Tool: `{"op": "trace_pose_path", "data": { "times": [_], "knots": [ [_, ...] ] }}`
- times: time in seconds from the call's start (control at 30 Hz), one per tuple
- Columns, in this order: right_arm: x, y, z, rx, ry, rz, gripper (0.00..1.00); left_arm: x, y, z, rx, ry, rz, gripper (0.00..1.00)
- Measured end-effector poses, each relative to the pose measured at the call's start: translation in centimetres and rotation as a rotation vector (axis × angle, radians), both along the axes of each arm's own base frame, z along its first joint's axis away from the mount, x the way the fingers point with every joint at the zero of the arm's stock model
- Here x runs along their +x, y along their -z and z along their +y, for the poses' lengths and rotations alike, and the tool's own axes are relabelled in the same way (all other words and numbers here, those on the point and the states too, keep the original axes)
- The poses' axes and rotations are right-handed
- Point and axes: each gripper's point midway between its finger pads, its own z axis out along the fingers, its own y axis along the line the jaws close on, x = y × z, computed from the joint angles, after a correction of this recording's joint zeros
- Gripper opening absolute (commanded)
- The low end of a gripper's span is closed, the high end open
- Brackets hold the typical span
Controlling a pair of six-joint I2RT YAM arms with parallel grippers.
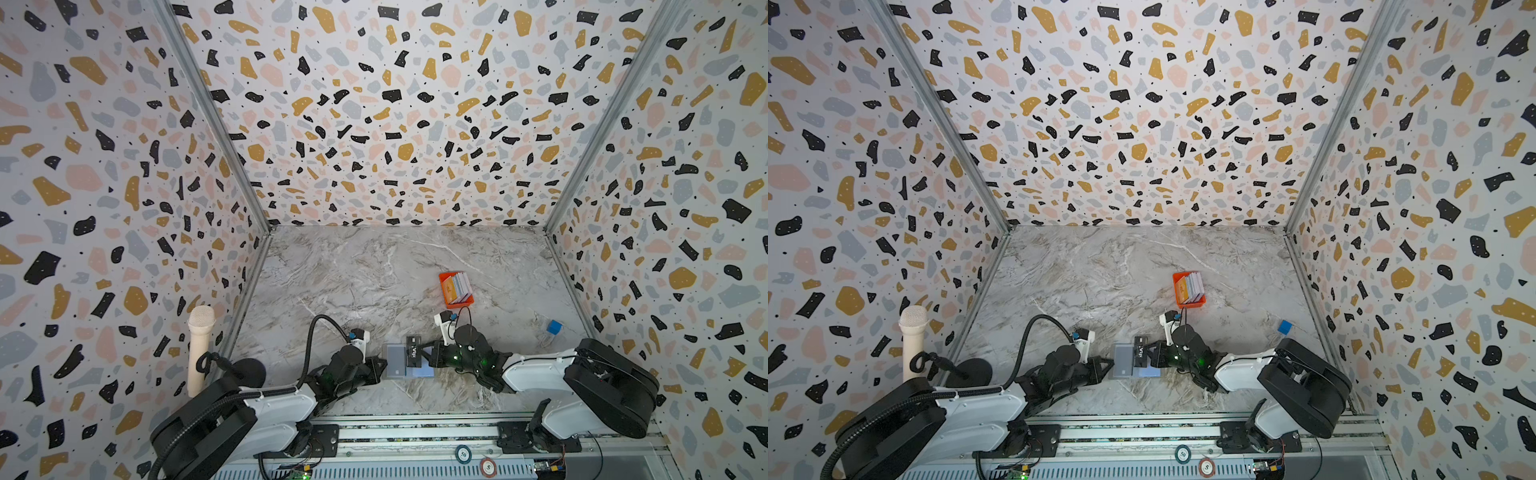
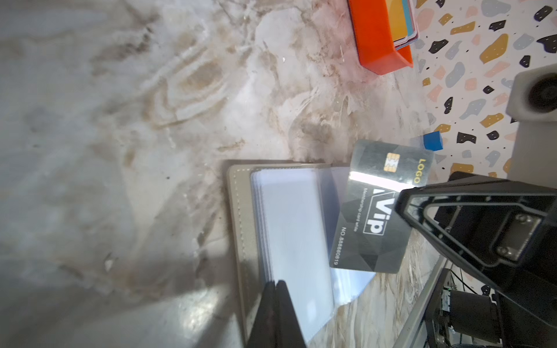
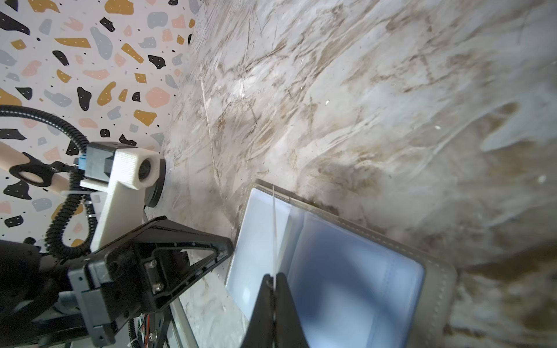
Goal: Put the credit cards into the card holder
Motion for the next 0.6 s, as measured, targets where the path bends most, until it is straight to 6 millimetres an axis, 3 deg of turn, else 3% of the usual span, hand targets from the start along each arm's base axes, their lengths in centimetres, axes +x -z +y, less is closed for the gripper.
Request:
{"op": "trace_pose_path", "data": {
  "times": [0.6],
  "knots": [
    [0.3, -0.9, 0.0, 0.054, 0.054, 0.049, 0.00, -0.5, 0.3, 0.1, -0.020, 0.001, 0.016, 0.00]
  ]
}}
